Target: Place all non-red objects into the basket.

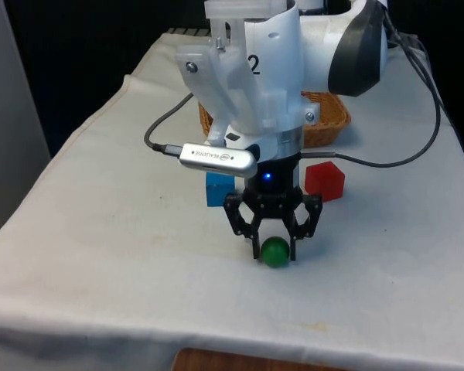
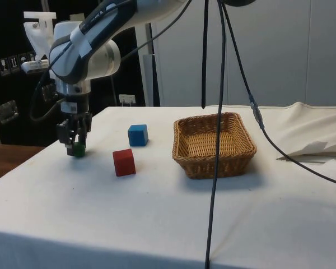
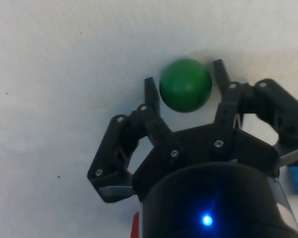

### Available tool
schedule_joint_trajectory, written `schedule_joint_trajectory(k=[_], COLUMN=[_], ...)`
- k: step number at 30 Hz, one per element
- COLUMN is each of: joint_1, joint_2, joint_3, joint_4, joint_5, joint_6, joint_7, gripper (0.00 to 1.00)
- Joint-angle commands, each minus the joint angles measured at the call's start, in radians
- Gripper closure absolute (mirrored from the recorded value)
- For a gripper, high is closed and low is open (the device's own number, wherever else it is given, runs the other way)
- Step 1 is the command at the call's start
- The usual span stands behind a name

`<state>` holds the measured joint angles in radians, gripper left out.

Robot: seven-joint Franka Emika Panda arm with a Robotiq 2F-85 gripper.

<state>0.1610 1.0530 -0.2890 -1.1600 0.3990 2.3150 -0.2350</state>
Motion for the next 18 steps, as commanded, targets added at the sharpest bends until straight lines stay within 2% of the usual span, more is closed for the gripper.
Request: schedule_joint_trajectory(k=[1,3,10,18], joint_1=[0.0,0.001,0.001,0.005], joint_2=[0.0,-0.005,0.0,-0.059], joint_3=[0.0,0.0,-0.001,-0.021], joint_4=[0.0,-0.006,0.0,-0.016], joint_5=[0.0,0.001,0.0,-0.002], joint_6=[-0.001,0.0,-0.001,-0.054], joint_7=[0.0,-0.001,0.0,-0.005], gripper=[0.97,1.0,1.0,1.0])
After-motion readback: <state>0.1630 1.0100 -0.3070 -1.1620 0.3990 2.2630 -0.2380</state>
